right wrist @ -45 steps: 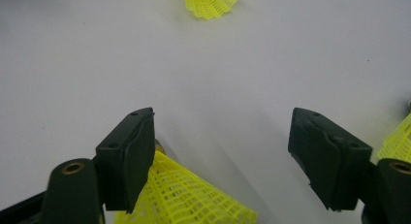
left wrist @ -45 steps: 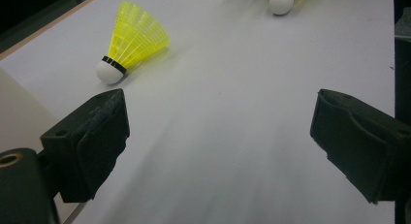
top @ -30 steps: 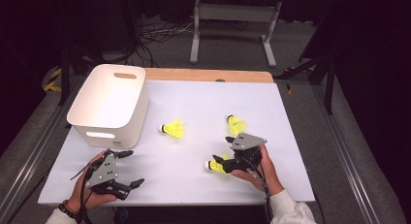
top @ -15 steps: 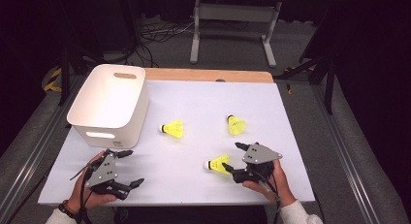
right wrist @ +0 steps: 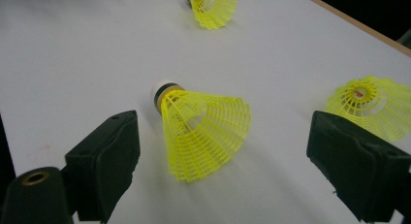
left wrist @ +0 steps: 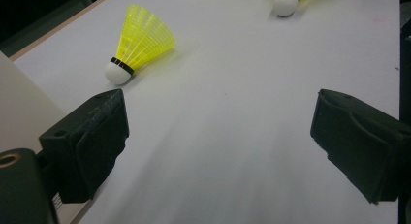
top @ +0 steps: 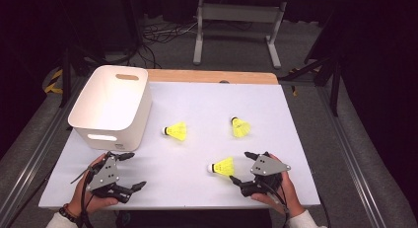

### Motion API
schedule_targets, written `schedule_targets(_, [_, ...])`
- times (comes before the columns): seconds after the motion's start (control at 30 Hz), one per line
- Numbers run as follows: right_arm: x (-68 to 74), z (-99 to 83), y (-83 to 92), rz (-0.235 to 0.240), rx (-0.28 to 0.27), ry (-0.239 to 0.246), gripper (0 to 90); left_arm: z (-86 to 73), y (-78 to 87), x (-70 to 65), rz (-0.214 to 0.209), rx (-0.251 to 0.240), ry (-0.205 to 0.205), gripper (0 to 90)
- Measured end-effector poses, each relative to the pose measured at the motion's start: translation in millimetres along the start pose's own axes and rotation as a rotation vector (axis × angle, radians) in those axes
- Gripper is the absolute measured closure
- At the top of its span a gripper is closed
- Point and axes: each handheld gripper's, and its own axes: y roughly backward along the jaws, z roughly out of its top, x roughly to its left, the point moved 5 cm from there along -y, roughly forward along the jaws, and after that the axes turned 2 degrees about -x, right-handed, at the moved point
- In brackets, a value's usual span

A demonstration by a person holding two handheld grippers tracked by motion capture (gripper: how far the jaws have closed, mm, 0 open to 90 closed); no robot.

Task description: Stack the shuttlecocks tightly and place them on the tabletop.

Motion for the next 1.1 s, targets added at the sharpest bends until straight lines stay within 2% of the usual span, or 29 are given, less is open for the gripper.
schedule_targets(0.07, [0.8,-1.8,-0.9,0.009,-0.003,-0.011,9.2,-0.2,-0.1,0.0,0.000,0.001,0.001,7.5])
schedule_targets(0.17, [1.8,-8.6,-5.9,0.009,0.034,-0.004,8.1,-0.2,0.0,0.1,-0.001,0.002,0.001,7.5])
schedule_targets(0.2, [2.9,-12.5,-9.7,0.024,0.053,-0.006,7.7,-0.3,-0.1,0.2,0.000,0.002,0.001,7.4])
schedule_targets(0.43, [7.4,-20.6,-20.2,0.072,0.097,-0.028,6.9,0.3,0.4,0.8,0.013,-0.005,-0.001,7.0])
schedule_targets(0.47, [9.4,-21.7,-21.8,0.086,0.107,-0.016,11.0,0.2,0.6,1.0,0.012,-0.002,0.000,7.1])
schedule_targets(0.5, [9.4,-21.7,-21.8,0.086,0.107,-0.016,11.0,0.0,0.4,0.9,0.011,-0.002,0.001,7.1])
schedule_targets(0.53, [10.9,-22.0,-22.7,0.092,0.112,-0.012,16.0,-0.1,-0.1,0.5,0.010,-0.003,0.002,7.1])
schedule_targets(0.57, [10.9,-22.0,-22.7,0.092,0.112,-0.012,16.0,-0.1,-0.1,0.5,0.010,-0.003,0.002,7.1])
schedule_targets(0.67, [14.3,-22.9,-23.7,0.111,0.133,0.011,28.4,0.1,-0.3,0.5,0.010,-0.004,0.001,7.1])
schedule_targets(0.73, [16.1,-22.9,-24.3,0.125,0.125,0.020,38.0,0.0,-0.3,0.6,0.008,-0.003,0.003,7.1])
schedule_targets(0.83, [16.1,-21.6,-24.1,0.129,0.108,0.019,46.9,-0.1,-0.4,0.6,0.008,-0.002,0.003,7.1])
schedule_targets(0.87, [15.5,-21.4,-23.9,0.119,0.107,0.018,52.4,-0.2,-0.5,0.7,0.008,0.001,0.000,7.0])
schedule_targets(0.93, [15.4,-21.3,-23.6,0.123,0.101,0.015,55.2,-0.2,-0.6,0.9,0.008,0.002,-0.003,7.1])
schedule_targets(1.1, [16.6,-20.6,-22.4,0.140,0.087,0.019,72.6,-0.3,-0.7,0.9,0.006,0.000,-0.002,7.2])
